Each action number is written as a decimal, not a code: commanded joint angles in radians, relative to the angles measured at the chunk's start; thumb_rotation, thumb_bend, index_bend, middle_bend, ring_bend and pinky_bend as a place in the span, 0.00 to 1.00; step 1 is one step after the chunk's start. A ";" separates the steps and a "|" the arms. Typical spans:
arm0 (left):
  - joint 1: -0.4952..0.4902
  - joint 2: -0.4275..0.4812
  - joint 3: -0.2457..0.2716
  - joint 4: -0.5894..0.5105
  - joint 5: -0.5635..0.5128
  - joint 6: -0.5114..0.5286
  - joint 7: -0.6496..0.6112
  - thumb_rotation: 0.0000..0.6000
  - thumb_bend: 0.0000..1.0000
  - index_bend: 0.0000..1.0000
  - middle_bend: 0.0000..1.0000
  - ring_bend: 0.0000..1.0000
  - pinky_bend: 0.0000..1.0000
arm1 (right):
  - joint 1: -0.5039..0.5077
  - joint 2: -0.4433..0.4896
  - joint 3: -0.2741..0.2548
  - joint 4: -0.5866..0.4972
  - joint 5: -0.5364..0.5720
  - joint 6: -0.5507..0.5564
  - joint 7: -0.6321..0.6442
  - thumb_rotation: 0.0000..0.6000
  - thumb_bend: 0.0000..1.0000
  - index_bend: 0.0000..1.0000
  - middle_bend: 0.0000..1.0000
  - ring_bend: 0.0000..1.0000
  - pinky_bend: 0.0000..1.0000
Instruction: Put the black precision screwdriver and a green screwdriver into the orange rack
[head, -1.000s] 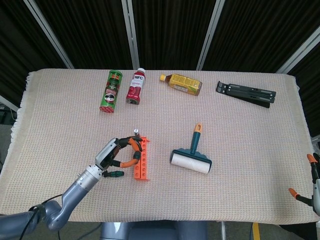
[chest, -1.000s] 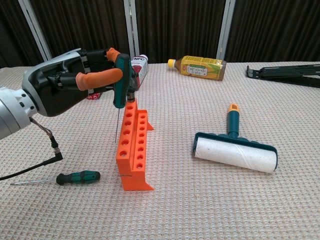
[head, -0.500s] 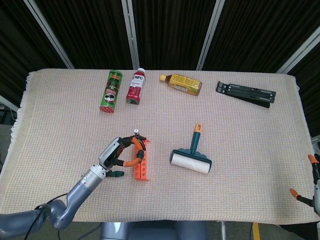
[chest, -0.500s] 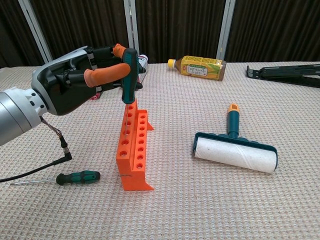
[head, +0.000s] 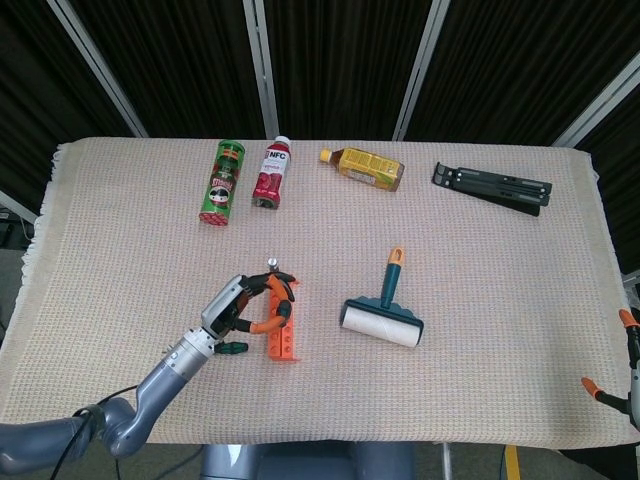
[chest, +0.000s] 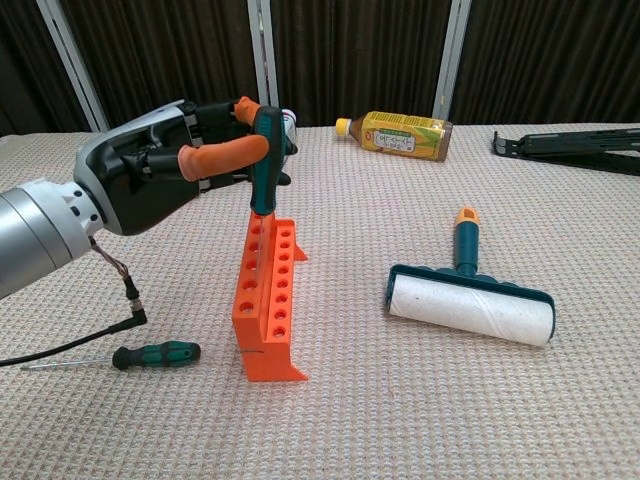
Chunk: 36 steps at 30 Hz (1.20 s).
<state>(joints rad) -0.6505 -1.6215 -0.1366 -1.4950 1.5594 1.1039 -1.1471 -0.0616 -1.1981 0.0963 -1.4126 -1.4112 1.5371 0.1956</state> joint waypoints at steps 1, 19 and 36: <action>-0.002 -0.003 0.003 0.006 -0.004 0.000 -0.001 1.00 0.48 0.68 0.43 0.19 0.28 | 0.001 -0.001 0.000 0.001 0.000 -0.002 0.001 1.00 0.00 0.00 0.00 0.00 0.00; -0.003 -0.025 0.027 0.058 0.006 0.031 0.001 1.00 0.49 0.68 0.43 0.19 0.28 | 0.001 -0.001 0.002 0.000 0.002 -0.005 -0.002 1.00 0.00 0.00 0.00 0.00 0.00; 0.008 -0.036 0.057 0.080 0.021 0.066 0.086 1.00 0.50 0.66 0.40 0.19 0.27 | 0.009 -0.003 0.005 0.000 0.008 -0.020 -0.007 1.00 0.00 0.00 0.00 0.00 0.00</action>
<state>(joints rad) -0.6432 -1.6568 -0.0826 -1.4134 1.5794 1.1687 -1.0647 -0.0530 -1.2008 0.1012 -1.4130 -1.4032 1.5168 0.1888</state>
